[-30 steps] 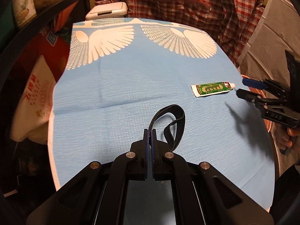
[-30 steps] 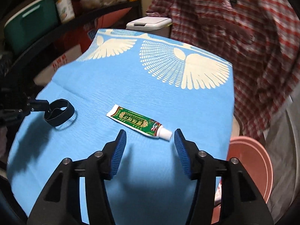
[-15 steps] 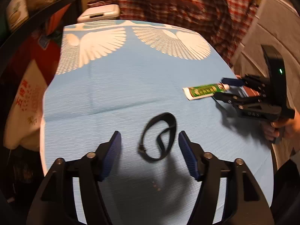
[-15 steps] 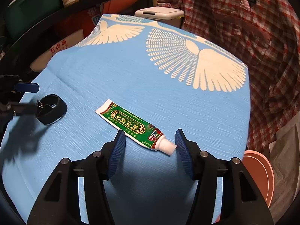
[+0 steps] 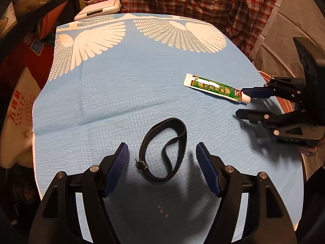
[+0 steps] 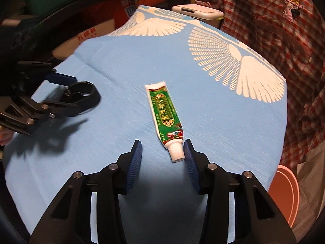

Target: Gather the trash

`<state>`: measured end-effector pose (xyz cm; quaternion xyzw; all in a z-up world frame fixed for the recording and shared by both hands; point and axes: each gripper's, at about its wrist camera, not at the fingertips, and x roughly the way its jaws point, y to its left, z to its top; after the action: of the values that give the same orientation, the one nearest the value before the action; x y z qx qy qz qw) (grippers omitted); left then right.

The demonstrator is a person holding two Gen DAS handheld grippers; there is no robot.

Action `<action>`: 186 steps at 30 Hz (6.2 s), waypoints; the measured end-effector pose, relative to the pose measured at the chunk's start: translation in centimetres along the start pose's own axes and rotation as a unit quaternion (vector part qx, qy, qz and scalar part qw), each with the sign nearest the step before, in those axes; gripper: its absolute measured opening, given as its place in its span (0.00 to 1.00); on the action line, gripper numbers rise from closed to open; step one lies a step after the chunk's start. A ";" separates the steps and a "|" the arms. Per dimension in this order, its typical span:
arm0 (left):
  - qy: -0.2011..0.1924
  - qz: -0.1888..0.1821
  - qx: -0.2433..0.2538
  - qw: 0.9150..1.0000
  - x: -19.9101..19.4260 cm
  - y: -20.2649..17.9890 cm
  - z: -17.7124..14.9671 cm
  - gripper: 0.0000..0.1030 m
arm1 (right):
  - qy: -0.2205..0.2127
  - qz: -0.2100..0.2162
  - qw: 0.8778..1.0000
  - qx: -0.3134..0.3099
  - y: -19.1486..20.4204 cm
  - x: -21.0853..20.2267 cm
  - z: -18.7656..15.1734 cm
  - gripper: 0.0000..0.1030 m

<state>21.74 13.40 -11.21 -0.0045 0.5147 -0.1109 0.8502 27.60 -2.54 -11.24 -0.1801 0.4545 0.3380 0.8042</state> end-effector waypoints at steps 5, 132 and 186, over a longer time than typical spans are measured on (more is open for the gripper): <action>0.001 0.004 0.004 1.000 0.1 -0.2 0.0 0.65 | -0.013 -0.001 1.000 0.028 -0.4 0.0 0.5 0.43; -0.115 -0.066 0.056 0.990 -0.7 -31.2 8.8 0.39 | -0.138 -0.162 0.903 0.374 -18.3 -21.8 -13.6 0.29; -0.220 0.078 -0.034 0.972 -18.7 -23.5 -15.2 0.92 | -0.211 -0.317 0.875 0.300 7.0 -33.6 -27.1 0.95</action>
<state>-4.26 -4.29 0.86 -0.0172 0.3170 -0.0226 0.9480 -5.92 -26.52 3.34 0.0106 0.2724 -0.0577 0.9604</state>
